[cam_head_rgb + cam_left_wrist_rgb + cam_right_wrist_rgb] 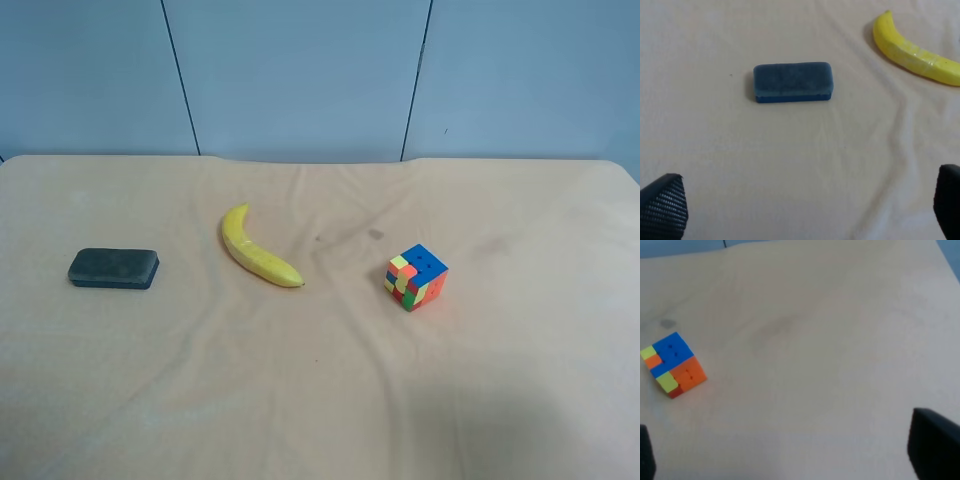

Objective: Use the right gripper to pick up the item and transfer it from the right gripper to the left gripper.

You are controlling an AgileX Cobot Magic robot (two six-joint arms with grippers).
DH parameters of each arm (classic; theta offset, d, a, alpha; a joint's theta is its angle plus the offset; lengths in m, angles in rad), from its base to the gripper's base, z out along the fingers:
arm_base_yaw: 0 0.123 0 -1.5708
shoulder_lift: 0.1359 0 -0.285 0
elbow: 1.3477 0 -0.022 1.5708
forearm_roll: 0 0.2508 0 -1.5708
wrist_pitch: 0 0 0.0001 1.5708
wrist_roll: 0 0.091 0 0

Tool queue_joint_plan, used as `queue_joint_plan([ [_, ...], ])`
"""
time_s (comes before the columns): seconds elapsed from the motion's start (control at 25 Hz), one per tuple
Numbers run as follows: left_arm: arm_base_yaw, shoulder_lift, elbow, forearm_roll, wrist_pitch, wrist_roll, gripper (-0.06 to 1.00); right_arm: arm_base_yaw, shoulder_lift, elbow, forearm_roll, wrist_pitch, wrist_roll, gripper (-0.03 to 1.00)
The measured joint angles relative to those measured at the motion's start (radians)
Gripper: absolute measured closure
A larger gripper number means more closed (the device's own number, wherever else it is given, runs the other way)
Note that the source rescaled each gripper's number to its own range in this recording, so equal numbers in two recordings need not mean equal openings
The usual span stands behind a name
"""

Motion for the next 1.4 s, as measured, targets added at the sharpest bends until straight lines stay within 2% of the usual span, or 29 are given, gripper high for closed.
queue_joint_plan([
  [0.36,0.000,0.000,0.000,0.000,0.000,0.000,-0.06,0.000,0.026,-0.003,0.028,0.000,0.000,-0.03],
  [0.52,0.000,0.000,0.000,0.000,0.000,0.000,-0.06,0.000,0.198,-0.075,0.087,0.001,-0.021,-0.03],
  [0.68,0.000,0.000,0.000,0.000,0.000,0.000,-0.06,0.003,0.437,-0.194,0.094,-0.004,-0.109,-0.03],
  [0.88,0.000,0.000,0.000,0.000,0.000,0.000,-0.06,0.101,0.701,-0.316,0.093,-0.051,-0.150,-0.03],
  [1.12,0.000,0.000,0.000,0.000,0.000,0.000,-0.06,0.257,1.017,-0.420,0.073,-0.056,-0.157,-0.03],
  [1.24,0.000,0.000,0.000,0.000,0.000,0.000,-0.06,0.300,1.158,-0.472,0.073,-0.051,-0.157,-0.03],
  [1.4,0.000,0.000,0.000,0.000,0.000,0.000,-0.06,0.316,1.321,-0.556,0.076,-0.015,-0.163,-0.03],
])
